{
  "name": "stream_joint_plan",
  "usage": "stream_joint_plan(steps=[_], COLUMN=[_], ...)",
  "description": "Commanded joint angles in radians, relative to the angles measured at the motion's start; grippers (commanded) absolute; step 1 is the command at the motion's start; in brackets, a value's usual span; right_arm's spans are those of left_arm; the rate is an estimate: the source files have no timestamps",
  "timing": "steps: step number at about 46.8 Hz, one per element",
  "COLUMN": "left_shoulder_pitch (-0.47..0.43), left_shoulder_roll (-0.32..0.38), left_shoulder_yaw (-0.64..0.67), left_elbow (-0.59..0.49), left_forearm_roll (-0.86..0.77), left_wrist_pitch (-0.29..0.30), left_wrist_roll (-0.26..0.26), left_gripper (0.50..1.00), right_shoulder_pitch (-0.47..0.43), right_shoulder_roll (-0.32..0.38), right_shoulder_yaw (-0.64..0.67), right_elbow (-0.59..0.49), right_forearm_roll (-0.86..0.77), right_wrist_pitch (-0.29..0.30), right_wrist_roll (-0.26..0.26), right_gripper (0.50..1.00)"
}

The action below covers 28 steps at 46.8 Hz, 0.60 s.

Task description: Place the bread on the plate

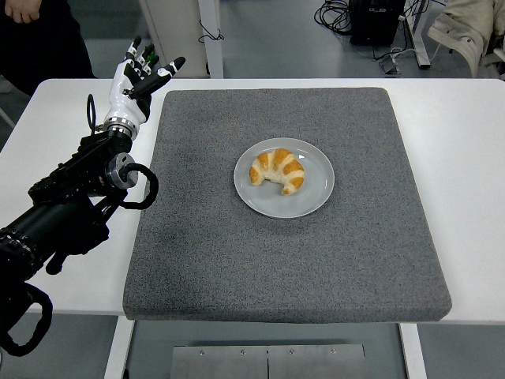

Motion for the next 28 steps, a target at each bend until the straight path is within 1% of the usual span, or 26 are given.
stream_joint_plan(steps=[1, 6, 15, 21, 25, 28], left_shoulder_pitch=[0.0, 0.0, 0.0, 0.0, 0.0, 0.0], left_shoulder_roll=[-0.009, -0.011, -0.012, -0.022, -0.022, -0.023], left_shoulder_yaw=[0.0, -0.002, 0.0, 0.001, 0.001, 0.003], left_elbow=[0.041, 0.065, 0.065, 0.065, 0.065, 0.065], left_forearm_roll=[-0.019, -0.021, -0.033, -0.03, -0.029, -0.026], left_wrist_pitch=[-0.05, -0.061, -0.064, -0.084, -0.085, -0.09], left_wrist_roll=[-0.001, -0.001, -0.001, -0.003, -0.003, -0.012], left_gripper=[0.974, 0.974, 0.975, 0.975, 0.975, 0.975], right_shoulder_pitch=[0.002, 0.002, 0.002, 0.002, 0.002, 0.001], right_shoulder_roll=[0.0, 0.0, 0.0, 0.0, 0.0, 0.0], right_shoulder_yaw=[0.003, 0.003, 0.003, 0.004, 0.003, 0.001], right_elbow=[0.001, 0.0, 0.0, 0.001, 0.001, 0.0], right_forearm_roll=[0.0, 0.0, 0.0, 0.0, 0.0, 0.0], right_wrist_pitch=[0.0, 0.0, 0.002, 0.002, 0.002, 0.002], right_wrist_roll=[0.0, 0.0, 0.0, 0.0, 0.0, 0.0], right_gripper=[1.0, 1.0, 1.0, 1.0, 1.0, 1.0])
